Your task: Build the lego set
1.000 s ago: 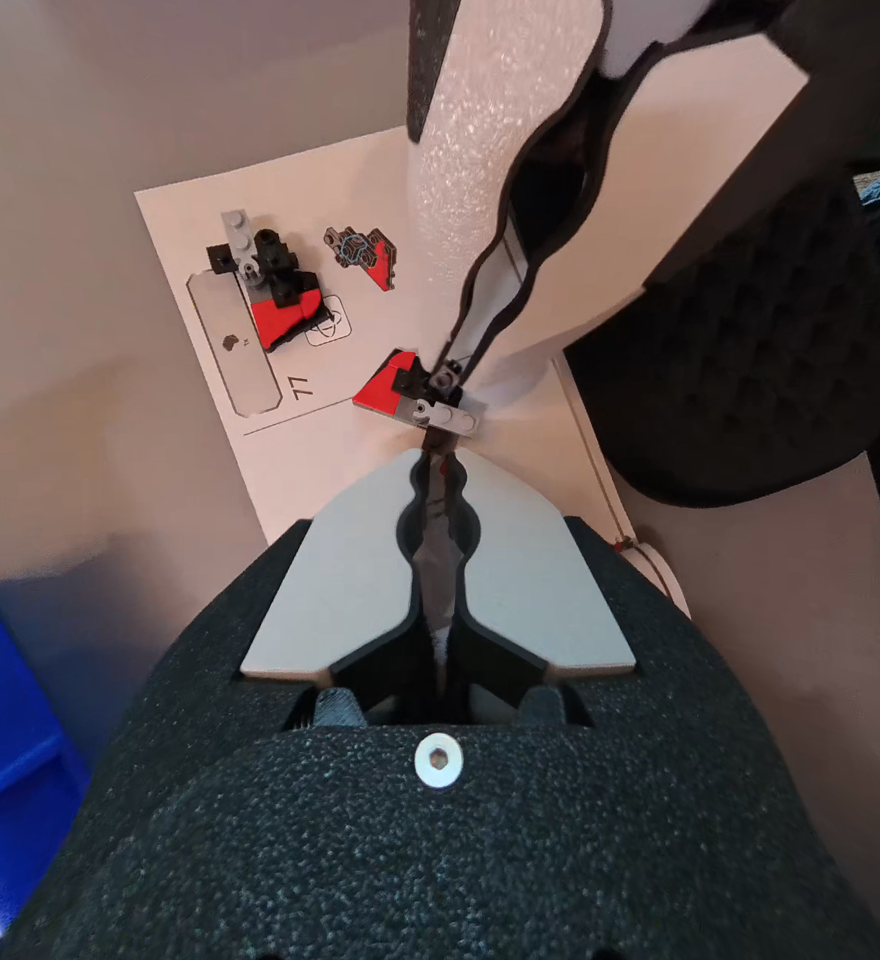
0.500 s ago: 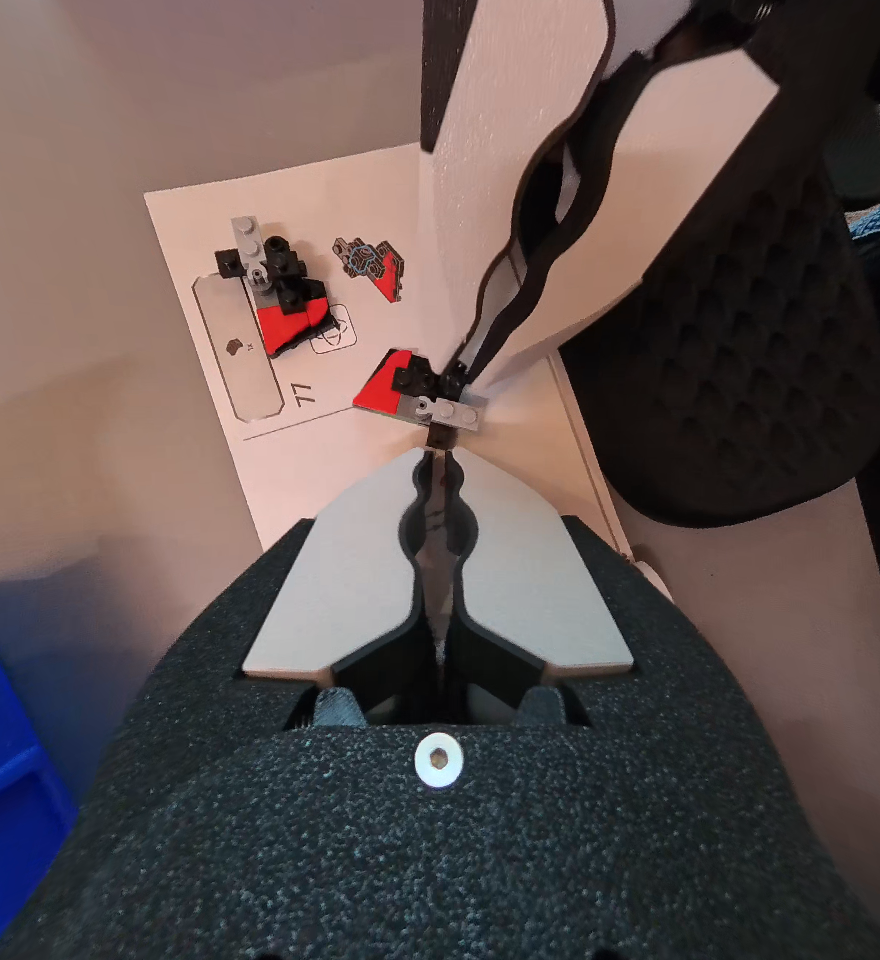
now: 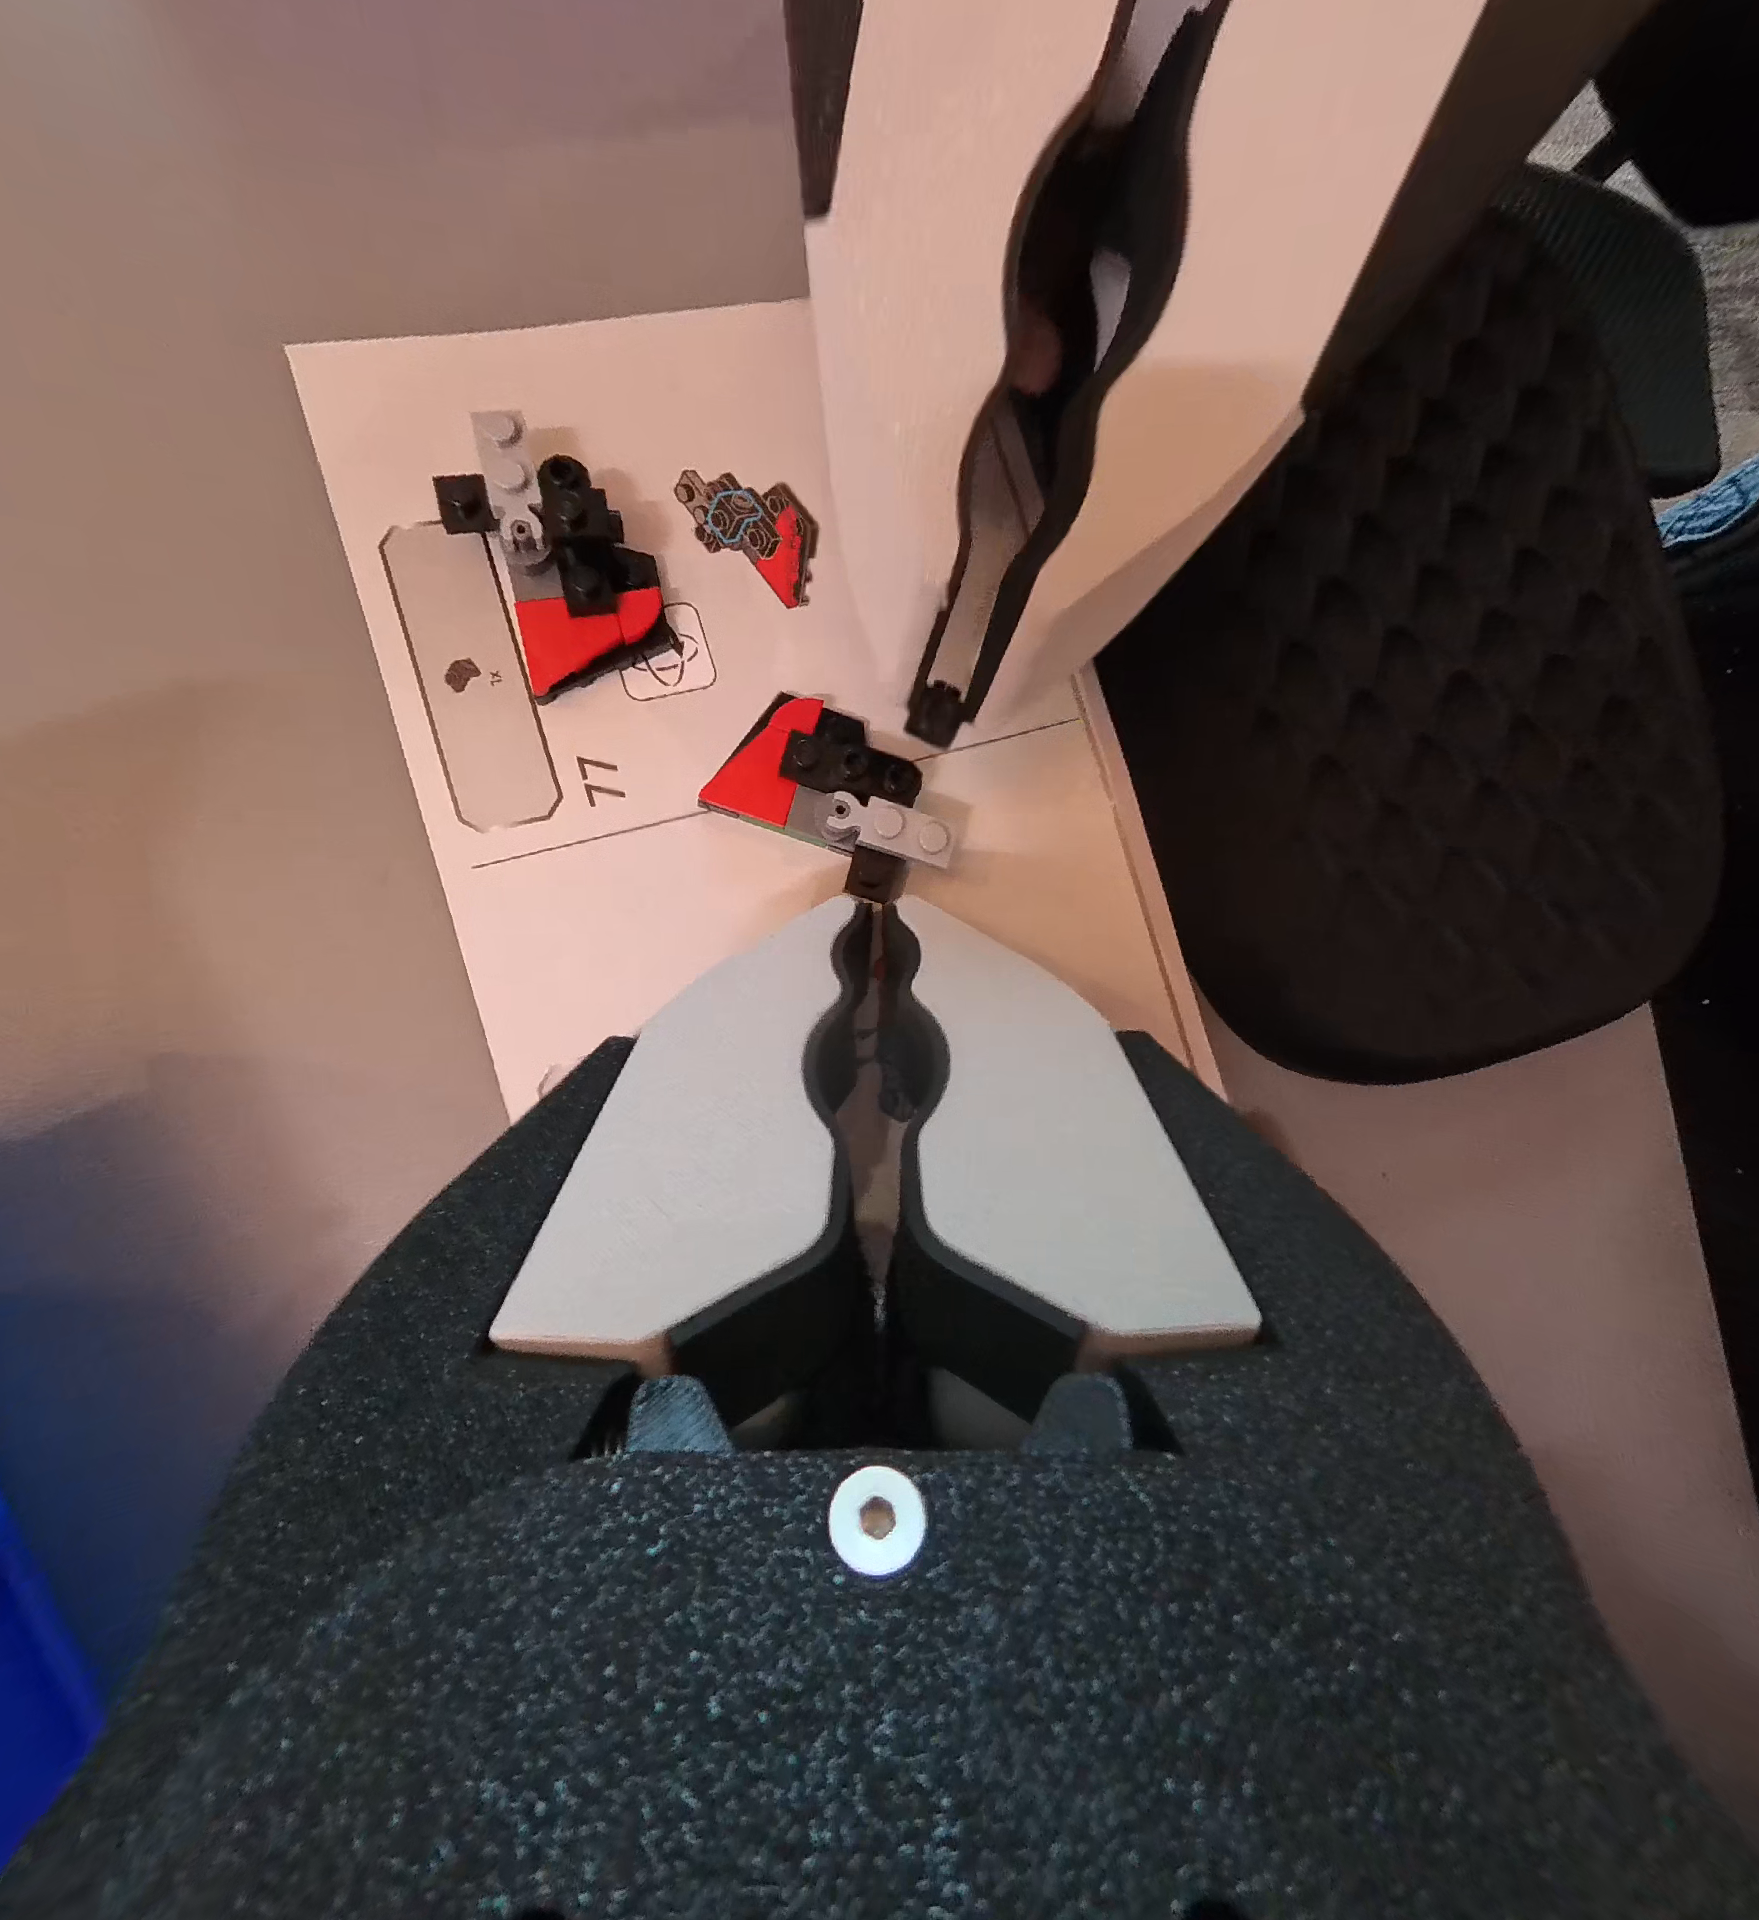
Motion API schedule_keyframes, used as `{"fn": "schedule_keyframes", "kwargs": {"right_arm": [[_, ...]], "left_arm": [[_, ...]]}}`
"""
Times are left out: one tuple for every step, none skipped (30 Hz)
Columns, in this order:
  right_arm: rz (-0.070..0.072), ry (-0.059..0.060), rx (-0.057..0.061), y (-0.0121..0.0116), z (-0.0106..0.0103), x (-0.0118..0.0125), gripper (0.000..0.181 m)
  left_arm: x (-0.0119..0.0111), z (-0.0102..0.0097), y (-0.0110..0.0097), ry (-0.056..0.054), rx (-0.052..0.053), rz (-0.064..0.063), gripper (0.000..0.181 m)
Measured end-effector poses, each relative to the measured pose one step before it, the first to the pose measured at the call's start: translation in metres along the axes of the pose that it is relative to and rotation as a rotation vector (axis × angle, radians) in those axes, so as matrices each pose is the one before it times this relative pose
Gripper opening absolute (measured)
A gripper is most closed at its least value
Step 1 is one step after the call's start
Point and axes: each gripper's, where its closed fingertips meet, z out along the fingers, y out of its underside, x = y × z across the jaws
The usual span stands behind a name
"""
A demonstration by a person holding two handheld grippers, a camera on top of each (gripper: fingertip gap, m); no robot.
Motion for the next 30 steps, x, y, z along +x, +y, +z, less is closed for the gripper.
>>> {"fn": "schedule_keyframes", "kwargs": {"right_arm": [[-0.0085,-0.0074,-0.0328,0.00379,0.00269,-0.00051,0.008],[-0.0158,-0.0031,-0.0241,0.00248,0.00244,-0.00053,0.008],[-0.0177,0.0024,-0.0045,-0.00041,0.00168,-0.00008,0.008],[-0.0123,0.0067,0.0043,-0.00133,0.00086,0.00051,0.008],[-0.0061,0.0017,-0.0033,0.0003,0.00046,-0.00001,0.008],[-0.0013,0.0013,0.001,-0.00005,-0.00023,0.00014,0.008],[-0.003,0.003,-0.0022,0.00059,-0.00028,0.00028,0.008],[-0.0029,0.0068,0.0004,0.00012,-0.00044,0.00076,0.008],[-0.0072,0.008,-0.001,0.00053,-0.00037,0.00112,0.008],[-0.0114,0.0052,-0.0017,0.00059,-0.00042,0.00064,0.008],[-0.0084,-0.0028,-0.0006,0.00015,-0.00006,-0.00038,0.008],[-0.0035,-0.0096,-0.0025,0.00019,0.00035,-0.00117,0.008],[-0.0017,-0.0041,-0.0006,-0.00013,0.00043,-0.00048,0.008],[-0.0024,-0.0064,-0.0009,-0.00006,0.0004,-0.00043,0.008],[-0.0047,-0.0023,0.0004,-0.00004,0.00003,0.00013,0.008],[-0.01,0.0012,-0.0001,0.00011,-0.00002,0.00056,0.008],[-0.0129,0.0085,-0.001,0.00031,-0.00011,0.00129,0.008],[-0.0139,0.0072,-0.0015,0.00049,-0.00003,0.00098,0.008],[-0.0082,0.0007,-0.0009,0.00025,-0.00002,0.00014,0.008],[-0.0061,-0.0013,-0.0002,0.00011,-0.00003,-0.00005,0.008],[-0.0082,-0.0002,-0.001,0.0003,-0.00004,0.00022,0.008],[-0.0132,0.0043,-0.0122,0.00183,0.0,0.00088,0.008],[-0.0203,0.0055,-0.0355,0.00514,0.00021,0.00152,0.008],[-0.0185,0.0059,-0.0521,0.00708,0.00117,0.00145,0.009],[-0.0166,-0.0131,0.0267,-0.0054,-0.00016,-0.00172,0.009],[-0.0157,-0.0045,0.0213,-0.00487,-0.00059,-0.00094,0.009],[-0.0156,0.0155,0.0202,-0.00411,-0.00165,0.00232,0.008],[0.0029,0.0082,0.023,-0.00369,-0.00183,0.00197,0.008],[0.014,-0.0072,0.0031,-0.00065,-0.00073,0.00021,0.008],[0.0072,-0.0055,-0.0203,0.00304,0.00058,0.00024,0.008]], "left_arm": [[0.00024,0.00035,-0.0004,0.002,0.0036,-0.0059,0.0],[0.00038,0.00032,-0.00036,0.0006,0.0035,-0.0032,0.0],[0.00018,0.0002,-0.00017,-0.0003,0.0026,-0.0023,0.0],[-0.00004,0.00008,-0.00004,-0.0005,0.0019,-0.0015,0.0],[-0.00012,0.00001,0.00004,-0.0007,0.0018,-0.0011,0.0],[0.00006,-0.00009,-0.00006,0.0006,0.0024,-0.0025,0.0],[-0.00005,0.00005,0.00002,0.0015,0.0022,-0.0027,0.0],[-0.00009,-0.00012,-0.00006,0.0016,0.0019,-0.0013,0.0],[-0.00002,0.0,0.00004,0.0017,0.0007,-0.0002,0.0],[-0.00004,-0.00001,-0.00004,0.0012,-0.0002,0.0001,0.0],[0.0001,0.00008,-0.00006,0.0008,-0.0007,0.0008,0.0],[-0.00003,0.00013,-0.00009,-0.0001,-0.001,0.0013,0.0],[0.00002,0.00006,-0.00013,-0.0004,-0.0008,0.0018,0.0],[-0.00002,0.00002,0.00001,-0.0001,-0.0006,0.0005,0.0],[-0.00002,0.00009,-0.00002,0.0006,0.0001,-0.0016,0.0],[-0.00003,-0.0001,-0.00001,0.0012,0.0004,-0.0021,0.0],[0.0,-0.00002,-0.00007,0.0012,-0.0003,-0.0018,0.0],[-0.0001,-0.00003,0.00003,0.0005,-0.0013,0.0,0.0],[-0.00005,0.00005,0.00002,0.0002,-0.002,0.0008,0.0],[-0.00006,0.00003,0.00002,0.0008,-0.0024,0.0008,0.0],[0.00004,-0.00009,-0.00003,0.002,-0.0029,-0.0008,0.0],[-0.00004,0.00003,0.00004,0.0032,-0.0033,-0.0022,0.0],[0.00016,-0.0001,0.00005,0.0036,-0.0031,-0.003,0.0],[0.00003,-0.00005,-0.00004,0.0039,-0.0033,-0.0014,0.0],[0.00003,0.0,-0.00001,0.0041,-0.0044,0.001,0.0],[-0.00022,-0.00012,0.00029,0.0031,-0.0061,-0.0008,0.0],[-0.00001,-0.00033,0.00025,0.0033,-0.0076,-0.0036,0.0],[-0.00006,0.00006,-0.00007,0.0005,-0.0033,-0.0017,0.0],[0.00001,0.0002,-0.00007,-0.0014,-0.0009,0.0027,0.0],[0.00003,0.00012,-0.00017,-0.0009,0.0,0.0033,0.0]]}}
